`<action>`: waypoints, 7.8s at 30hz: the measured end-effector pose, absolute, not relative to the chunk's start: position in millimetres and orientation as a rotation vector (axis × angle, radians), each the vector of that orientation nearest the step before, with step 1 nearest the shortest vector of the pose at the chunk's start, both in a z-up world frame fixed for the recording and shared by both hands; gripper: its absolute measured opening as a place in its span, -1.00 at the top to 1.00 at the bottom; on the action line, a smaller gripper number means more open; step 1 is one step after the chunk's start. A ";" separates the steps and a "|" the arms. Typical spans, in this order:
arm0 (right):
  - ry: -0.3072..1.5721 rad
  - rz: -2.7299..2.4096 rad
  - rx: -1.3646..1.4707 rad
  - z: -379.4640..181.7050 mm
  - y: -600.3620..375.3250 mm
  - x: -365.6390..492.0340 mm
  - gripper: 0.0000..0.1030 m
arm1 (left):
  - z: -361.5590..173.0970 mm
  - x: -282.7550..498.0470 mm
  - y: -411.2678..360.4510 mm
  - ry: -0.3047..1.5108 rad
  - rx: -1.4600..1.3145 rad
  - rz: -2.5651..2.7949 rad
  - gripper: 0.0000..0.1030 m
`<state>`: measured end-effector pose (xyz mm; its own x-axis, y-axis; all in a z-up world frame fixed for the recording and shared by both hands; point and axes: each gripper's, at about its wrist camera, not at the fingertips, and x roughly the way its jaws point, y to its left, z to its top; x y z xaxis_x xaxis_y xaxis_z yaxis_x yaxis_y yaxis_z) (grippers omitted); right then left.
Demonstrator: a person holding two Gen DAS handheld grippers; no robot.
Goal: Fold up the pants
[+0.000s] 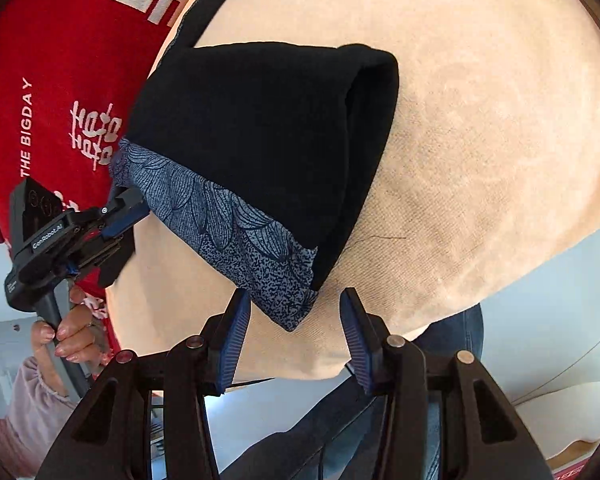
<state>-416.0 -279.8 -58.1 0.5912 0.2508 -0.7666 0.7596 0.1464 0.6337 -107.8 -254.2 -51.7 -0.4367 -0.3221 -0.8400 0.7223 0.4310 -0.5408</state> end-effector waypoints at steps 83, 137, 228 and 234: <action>0.759 0.127 1.453 40.2 -440.5 -339.2 0.94 | -103.7 -89.1 -189.1 2.043 -0.685 -0.835 0.51; 1.070 -0.393 0.990 -38.1 -687.5 -219.3 0.87 | -41.6 -37.2 -471.8 1.393 0.304 -0.874 0.56; 0.873 -0.065 1.628 -90.8 -321.4 -134.7 0.10 | -79.6 108.1 -105.9 1.386 0.452 -0.681 -1.00; 0.894 -0.148 1.560 -87.2 -325.4 -133.5 0.10 | -85.3 111.0 -98.5 1.407 0.352 -0.679 -1.00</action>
